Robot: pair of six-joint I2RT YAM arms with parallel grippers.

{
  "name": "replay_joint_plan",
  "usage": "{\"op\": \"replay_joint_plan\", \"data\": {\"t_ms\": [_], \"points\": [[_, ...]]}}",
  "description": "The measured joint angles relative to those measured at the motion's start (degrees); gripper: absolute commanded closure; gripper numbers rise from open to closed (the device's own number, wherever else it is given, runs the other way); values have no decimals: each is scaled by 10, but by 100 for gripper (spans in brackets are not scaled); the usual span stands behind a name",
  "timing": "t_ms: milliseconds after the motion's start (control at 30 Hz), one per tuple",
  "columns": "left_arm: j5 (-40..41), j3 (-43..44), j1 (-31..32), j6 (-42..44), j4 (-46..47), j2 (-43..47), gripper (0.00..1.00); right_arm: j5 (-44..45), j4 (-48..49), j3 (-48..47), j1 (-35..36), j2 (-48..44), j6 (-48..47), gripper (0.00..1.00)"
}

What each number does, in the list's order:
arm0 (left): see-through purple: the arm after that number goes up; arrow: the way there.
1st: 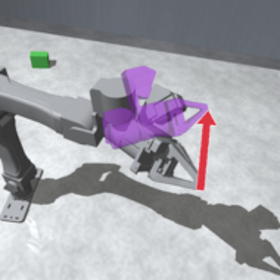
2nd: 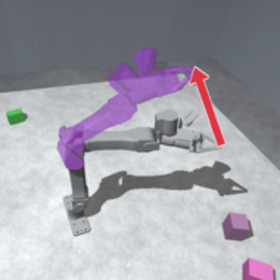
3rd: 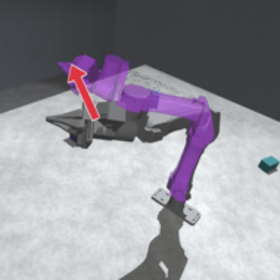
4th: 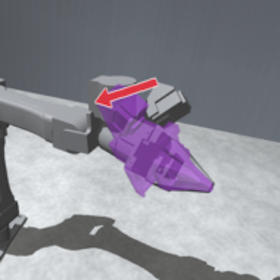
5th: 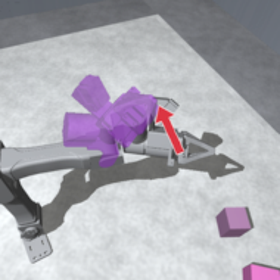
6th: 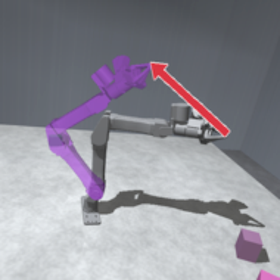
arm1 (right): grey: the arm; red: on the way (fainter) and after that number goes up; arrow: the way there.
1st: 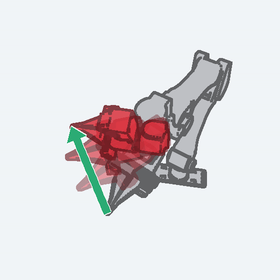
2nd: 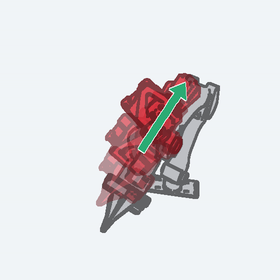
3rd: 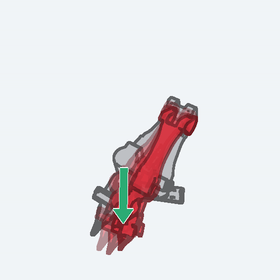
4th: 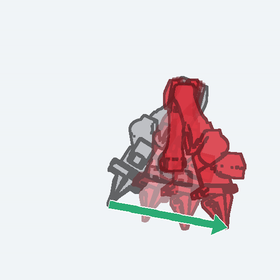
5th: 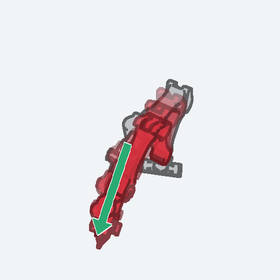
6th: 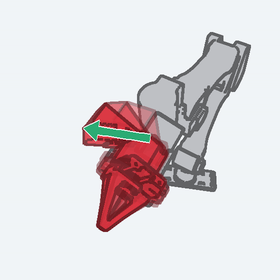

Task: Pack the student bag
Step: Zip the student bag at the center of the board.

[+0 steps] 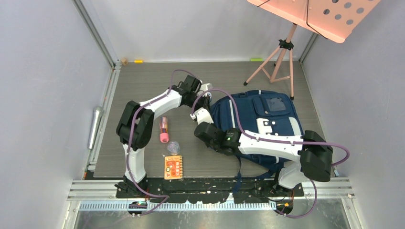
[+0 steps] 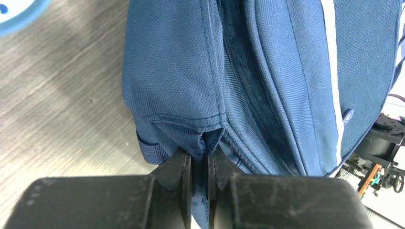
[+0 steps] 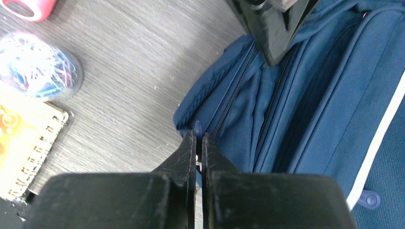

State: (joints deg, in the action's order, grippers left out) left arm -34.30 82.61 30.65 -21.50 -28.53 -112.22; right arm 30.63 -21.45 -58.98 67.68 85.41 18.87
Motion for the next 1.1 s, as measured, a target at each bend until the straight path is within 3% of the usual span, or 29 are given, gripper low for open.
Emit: {"op": "replay_joint_plan", "data": {"t_ms": [400,467,567,667,767,933,1100], "points": [[11,18,-3,-14,10,-22,100,5,-77,-3,34,5,-2,100],[14,18,-3,-22,12,-23,91,12,-88,-6,42,10,-1,100],[19,18,-3,-29,16,-23,55,31,-103,-7,53,14,10,100],[42,4,-6,-36,54,-12,34,39,-124,-11,68,14,29,100],[84,-51,-20,-39,108,39,26,37,-154,-19,85,14,47,100],[135,-166,-41,-58,168,181,23,32,-173,-51,101,26,64,100],[156,-293,-4,-98,200,310,22,33,-159,-89,101,59,74,100]]}}
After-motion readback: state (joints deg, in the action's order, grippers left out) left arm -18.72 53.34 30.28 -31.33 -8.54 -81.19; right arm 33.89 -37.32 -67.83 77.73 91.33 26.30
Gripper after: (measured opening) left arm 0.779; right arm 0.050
